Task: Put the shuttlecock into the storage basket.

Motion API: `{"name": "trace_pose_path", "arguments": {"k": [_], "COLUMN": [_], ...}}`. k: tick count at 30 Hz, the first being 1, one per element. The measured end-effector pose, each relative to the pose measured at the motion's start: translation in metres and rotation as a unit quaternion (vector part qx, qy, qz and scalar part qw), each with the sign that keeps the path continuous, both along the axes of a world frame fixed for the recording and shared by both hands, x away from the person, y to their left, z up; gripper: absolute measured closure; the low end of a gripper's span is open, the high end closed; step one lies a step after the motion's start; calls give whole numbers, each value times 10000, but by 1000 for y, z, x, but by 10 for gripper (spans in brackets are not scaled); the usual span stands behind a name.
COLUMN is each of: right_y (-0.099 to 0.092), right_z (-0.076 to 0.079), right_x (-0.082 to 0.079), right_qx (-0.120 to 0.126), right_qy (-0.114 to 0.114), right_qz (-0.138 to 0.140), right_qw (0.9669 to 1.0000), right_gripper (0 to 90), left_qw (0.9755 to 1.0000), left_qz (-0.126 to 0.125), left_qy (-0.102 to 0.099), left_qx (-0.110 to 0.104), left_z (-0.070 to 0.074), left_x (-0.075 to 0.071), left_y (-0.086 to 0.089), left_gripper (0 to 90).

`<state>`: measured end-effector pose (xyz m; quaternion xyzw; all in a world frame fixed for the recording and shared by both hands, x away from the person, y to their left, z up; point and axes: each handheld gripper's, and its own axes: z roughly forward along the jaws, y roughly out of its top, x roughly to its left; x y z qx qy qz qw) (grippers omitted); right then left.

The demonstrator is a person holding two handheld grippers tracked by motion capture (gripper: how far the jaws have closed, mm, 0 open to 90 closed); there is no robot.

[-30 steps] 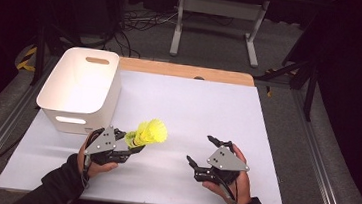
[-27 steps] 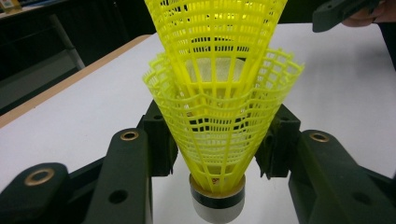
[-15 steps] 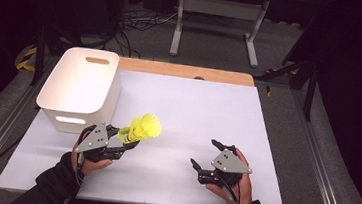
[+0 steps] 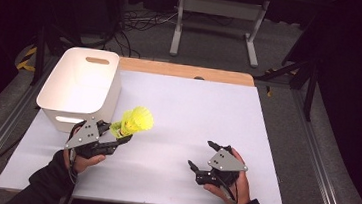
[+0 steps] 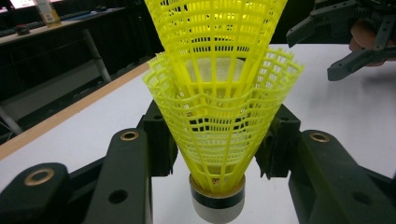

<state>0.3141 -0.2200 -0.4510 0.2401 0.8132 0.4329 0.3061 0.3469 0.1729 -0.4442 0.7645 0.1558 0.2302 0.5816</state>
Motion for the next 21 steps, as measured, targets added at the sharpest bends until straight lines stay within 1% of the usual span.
{"name": "trace_pose_path", "arguments": {"k": [1,3,6,7,10,11,15,17,20,21], "right_y": [0,0,-1,-1,-1,-1,-1,-1,-1,-2], "right_z": [0,0,0,0,0,0,-1,-1,-1,-1], "right_x": [0,0,1,1,1,1,1,1,2,2], "right_qx": [-6,2,5,9,6,4,-8,-6,8,23], "right_qy": [-1,7,20,27,30,33,39,34,11,12], "right_qz": [4,14,29,41,49,45,43,35,19,25], "right_qw": [10000,10000,10000,10000,10000,10000,10000,10000,10000,10000], "right_gripper": [152,151,149,149,148,148,148,147,144,144], "left_qw": [10000,10000,10000,10000,10000,10000,9999,9998,9997,9997], "left_qz": [0,20,23,36,59,63,124,132,179,202], "left_qy": [-10,-42,-4,-51,-52,-37,-101,-72,-113,-97], "left_qx": [-26,37,-21,6,10,-41,-39,-100,-88,-120], "left_z": [0,2,2,3,4,4,6,7,9,10], "left_x": [0,0,0,0,0,0,1,1,1,1], "left_y": [0,3,4,4,7,7,11,13,16,17], "left_gripper": [557,557,557,557,557,557,557,557,558,558]}}
